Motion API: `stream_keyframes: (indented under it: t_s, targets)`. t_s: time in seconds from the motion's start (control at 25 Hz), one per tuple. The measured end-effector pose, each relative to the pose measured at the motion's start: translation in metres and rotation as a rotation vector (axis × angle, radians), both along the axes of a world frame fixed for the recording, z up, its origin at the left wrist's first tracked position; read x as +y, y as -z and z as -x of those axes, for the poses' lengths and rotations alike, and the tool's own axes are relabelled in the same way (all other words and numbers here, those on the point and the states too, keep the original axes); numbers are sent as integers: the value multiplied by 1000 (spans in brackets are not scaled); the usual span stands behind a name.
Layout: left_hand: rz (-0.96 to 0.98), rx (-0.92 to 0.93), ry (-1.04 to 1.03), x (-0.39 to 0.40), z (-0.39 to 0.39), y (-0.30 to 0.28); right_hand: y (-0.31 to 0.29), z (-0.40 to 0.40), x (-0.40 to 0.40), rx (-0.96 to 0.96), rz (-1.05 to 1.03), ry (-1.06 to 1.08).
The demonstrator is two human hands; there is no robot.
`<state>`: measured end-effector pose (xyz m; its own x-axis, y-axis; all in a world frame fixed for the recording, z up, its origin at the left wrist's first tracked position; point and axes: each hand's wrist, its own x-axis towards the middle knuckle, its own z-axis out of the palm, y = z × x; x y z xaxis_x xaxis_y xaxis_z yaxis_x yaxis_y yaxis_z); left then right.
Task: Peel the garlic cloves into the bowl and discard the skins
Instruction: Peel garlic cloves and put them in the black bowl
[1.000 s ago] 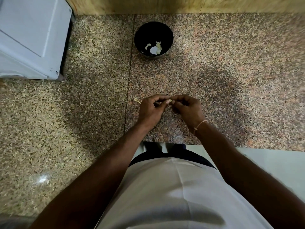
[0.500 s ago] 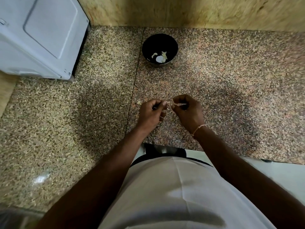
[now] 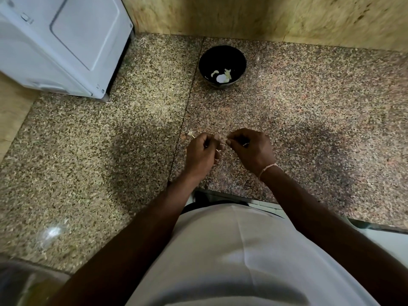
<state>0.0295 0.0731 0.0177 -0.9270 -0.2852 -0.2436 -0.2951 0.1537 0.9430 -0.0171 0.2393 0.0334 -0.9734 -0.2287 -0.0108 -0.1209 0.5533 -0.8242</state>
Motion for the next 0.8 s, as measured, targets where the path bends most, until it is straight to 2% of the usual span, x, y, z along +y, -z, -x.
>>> stream_keyframes:
  t_s: [0.4,0.56,0.68,0.8]
  targets:
    - [174,-16,-43,-6,-2,8,23,8,12,-114,-198,138]
    - [205,-48,-67,-4,0,16,30,13,8,-123,-309,122]
    - [174,-55,-94,-5,4,16,33,15,8,-125,-321,106]
    - [235,-103,-108,-9,7,17,31,21,11,-150,-311,68]
